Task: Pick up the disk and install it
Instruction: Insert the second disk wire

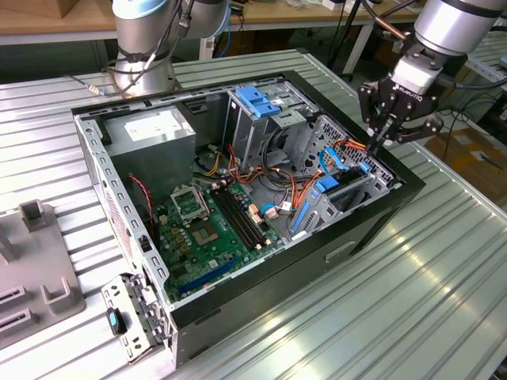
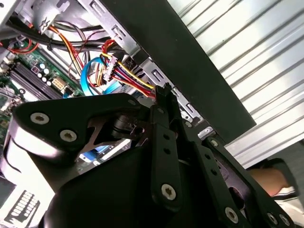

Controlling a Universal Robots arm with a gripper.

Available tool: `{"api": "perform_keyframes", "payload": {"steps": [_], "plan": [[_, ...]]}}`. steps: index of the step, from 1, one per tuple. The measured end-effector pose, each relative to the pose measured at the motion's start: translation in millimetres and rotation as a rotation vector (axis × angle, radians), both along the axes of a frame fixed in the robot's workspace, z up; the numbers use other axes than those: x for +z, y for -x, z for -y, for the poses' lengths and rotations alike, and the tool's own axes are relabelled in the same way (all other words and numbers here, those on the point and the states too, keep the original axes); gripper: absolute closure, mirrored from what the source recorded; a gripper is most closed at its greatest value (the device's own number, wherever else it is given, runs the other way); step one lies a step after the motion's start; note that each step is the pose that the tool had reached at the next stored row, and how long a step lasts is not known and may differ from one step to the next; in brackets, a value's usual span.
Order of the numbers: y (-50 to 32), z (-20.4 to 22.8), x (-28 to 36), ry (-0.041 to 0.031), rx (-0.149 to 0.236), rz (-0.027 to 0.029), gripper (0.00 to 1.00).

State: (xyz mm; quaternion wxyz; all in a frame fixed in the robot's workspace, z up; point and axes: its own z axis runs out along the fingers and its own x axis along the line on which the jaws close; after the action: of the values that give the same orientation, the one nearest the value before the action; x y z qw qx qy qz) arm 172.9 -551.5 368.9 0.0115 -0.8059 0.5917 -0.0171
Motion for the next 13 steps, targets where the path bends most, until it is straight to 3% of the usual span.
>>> {"api": "perform_keyframes", "payload": {"steps": [5,13], "plan": [[1.0,-0.1,0.0,0.0,-0.069,0.0,0.84],[22.9,-0.1,-1.7,0.0,-0.087,0.0001,0.84]]}}
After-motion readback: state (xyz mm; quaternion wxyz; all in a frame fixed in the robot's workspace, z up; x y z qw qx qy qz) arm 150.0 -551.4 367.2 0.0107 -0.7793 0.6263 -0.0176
